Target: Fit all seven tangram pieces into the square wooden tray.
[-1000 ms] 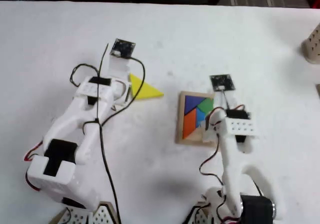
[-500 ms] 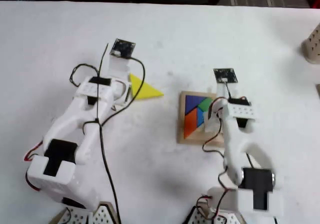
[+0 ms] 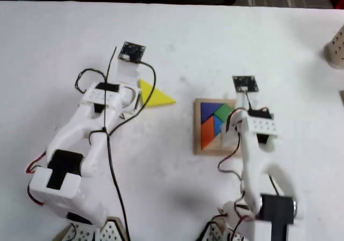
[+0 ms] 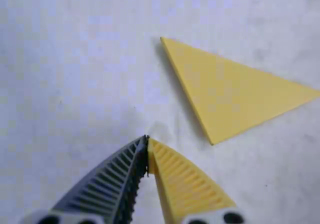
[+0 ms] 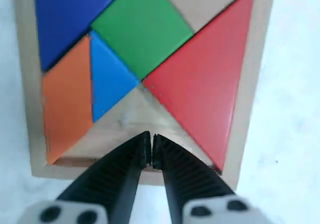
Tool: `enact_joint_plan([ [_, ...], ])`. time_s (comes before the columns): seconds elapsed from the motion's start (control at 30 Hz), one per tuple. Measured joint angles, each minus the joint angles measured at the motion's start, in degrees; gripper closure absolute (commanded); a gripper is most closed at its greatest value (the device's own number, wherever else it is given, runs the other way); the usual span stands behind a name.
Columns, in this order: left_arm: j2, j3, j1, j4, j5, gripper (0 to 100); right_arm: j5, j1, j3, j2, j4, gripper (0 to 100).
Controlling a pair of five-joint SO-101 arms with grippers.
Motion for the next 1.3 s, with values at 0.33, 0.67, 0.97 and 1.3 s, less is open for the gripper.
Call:
enact_joint_plan([
  [0.33,0.1,-5.9,0.0,3.2,0.0,85,2.5,-0.2,3.3,-5.1,-1.7,98.2],
  [0.67,9.7,-21.5,4.1,-1.5,0.0,98,2.9,-0.2,3.4,-5.1,-2.5,98.2],
  [0.97,25.7,-35.1,4.8,1.3,-1.0,98,2.9,-0.3,4.2,-5.1,-3.7,98.2],
  [1.3,29.3,-40.4,3.3,22.0,-23.6,98,4.7,1.3,4.3,-5.1,-3.7,98.2],
])
